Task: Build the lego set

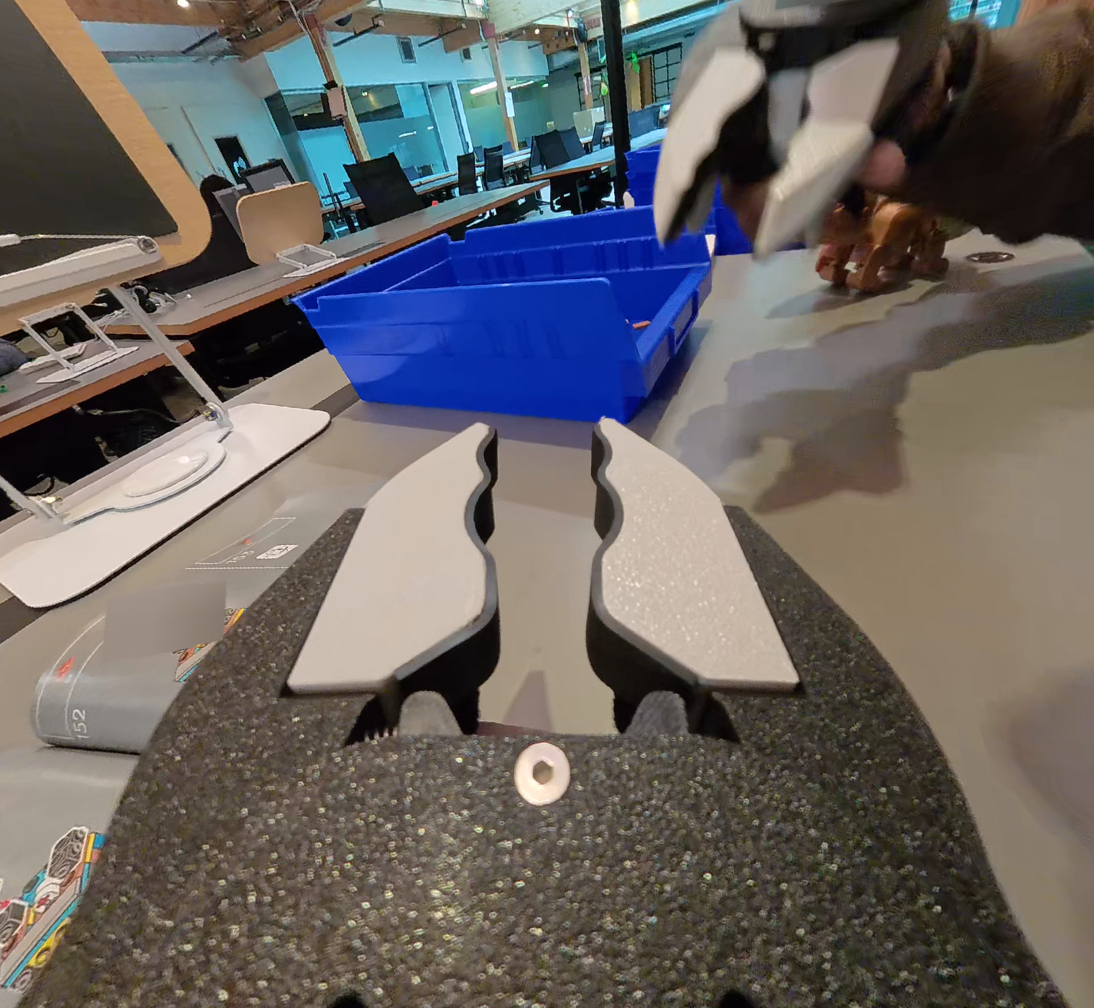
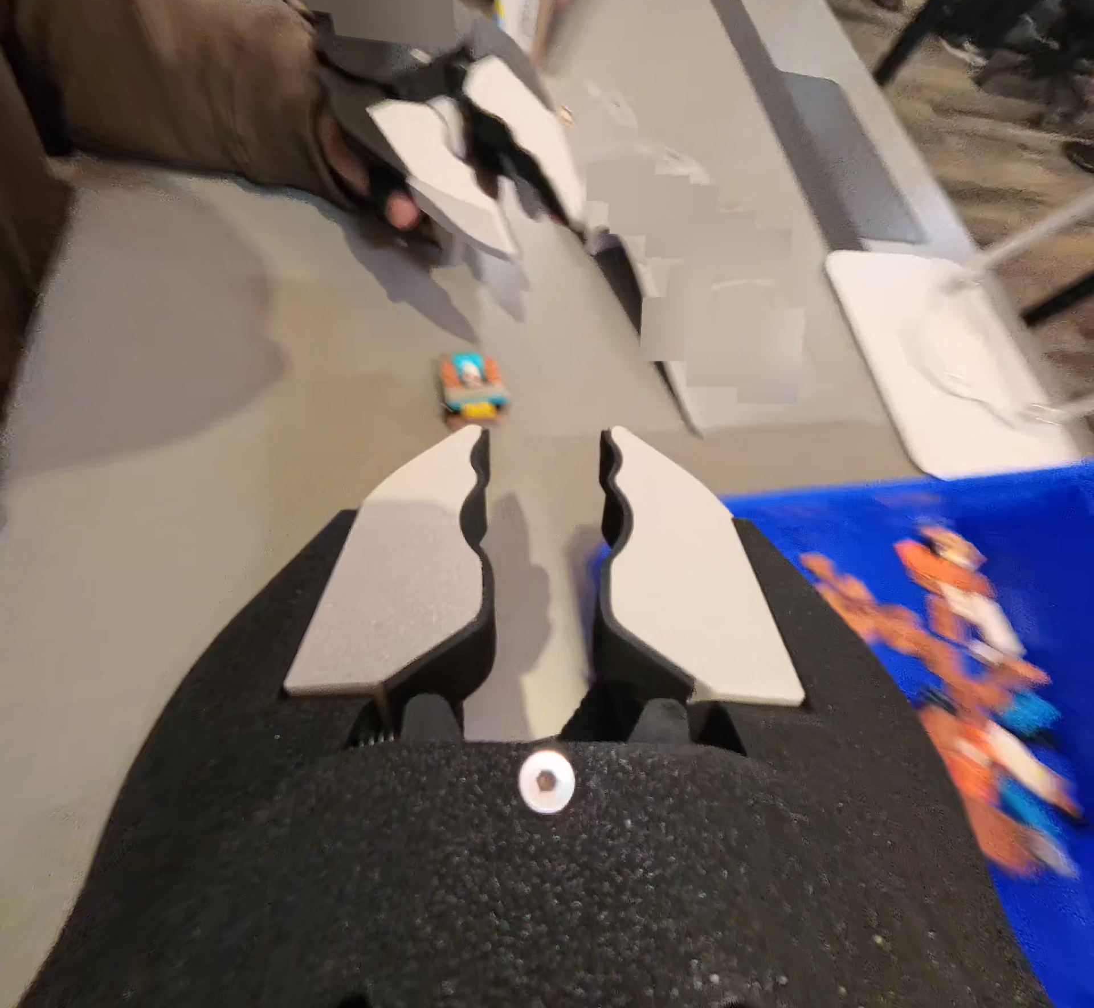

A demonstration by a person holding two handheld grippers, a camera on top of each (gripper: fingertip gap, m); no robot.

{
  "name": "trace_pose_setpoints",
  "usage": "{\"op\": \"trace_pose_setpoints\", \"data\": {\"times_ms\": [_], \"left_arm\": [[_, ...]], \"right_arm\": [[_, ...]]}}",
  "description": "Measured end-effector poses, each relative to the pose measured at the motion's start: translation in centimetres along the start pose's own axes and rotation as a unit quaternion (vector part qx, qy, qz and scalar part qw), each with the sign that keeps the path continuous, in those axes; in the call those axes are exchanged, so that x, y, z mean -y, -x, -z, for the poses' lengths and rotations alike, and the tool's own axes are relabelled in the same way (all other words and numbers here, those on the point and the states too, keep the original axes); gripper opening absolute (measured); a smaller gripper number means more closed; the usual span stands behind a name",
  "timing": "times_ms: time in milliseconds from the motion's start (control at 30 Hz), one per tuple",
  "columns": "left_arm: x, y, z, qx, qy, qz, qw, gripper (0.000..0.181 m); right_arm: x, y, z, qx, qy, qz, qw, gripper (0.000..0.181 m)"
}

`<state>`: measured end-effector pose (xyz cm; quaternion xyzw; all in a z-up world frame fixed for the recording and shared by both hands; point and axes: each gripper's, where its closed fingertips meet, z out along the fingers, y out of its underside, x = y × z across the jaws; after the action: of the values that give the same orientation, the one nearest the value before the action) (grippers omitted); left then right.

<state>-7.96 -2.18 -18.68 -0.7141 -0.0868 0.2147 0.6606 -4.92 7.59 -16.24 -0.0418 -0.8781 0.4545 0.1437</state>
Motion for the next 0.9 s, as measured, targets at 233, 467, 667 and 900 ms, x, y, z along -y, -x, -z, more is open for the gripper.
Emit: {"op": "trace_pose_setpoints", "data": {"times_ms": [233, 467, 667, 900], "left_arm": [[0.0, -0.3, 0.0, -0.014, 0.001, 0.004, 1.000, 0.030], [0.2, 0.3, 0.7, -0.008, -0.008, 0.016, 1.000, 0.029], [0.2, 0.5, 0.8, -0.011, -0.006, 0.031, 0.999, 0.029], [0.1, 0.4, 0.7, -0.012, -0.001, 0.027, 1.000, 0.028]], "right_arm": [[-11.9, -13.6, 5.7, 0.007, 0.352, 0.100, 0.930, 0.025], [-19.4, -17.2, 3.4, 0.104, 0.496, 0.117, 0.854, 0.022], [-20.8, -18.2, 3.4, 0.094, 0.530, 0.104, 0.836, 0.022], [-21.1, -18.2, 3.1, 0.091, 0.550, 0.104, 0.824, 0.022]]}}
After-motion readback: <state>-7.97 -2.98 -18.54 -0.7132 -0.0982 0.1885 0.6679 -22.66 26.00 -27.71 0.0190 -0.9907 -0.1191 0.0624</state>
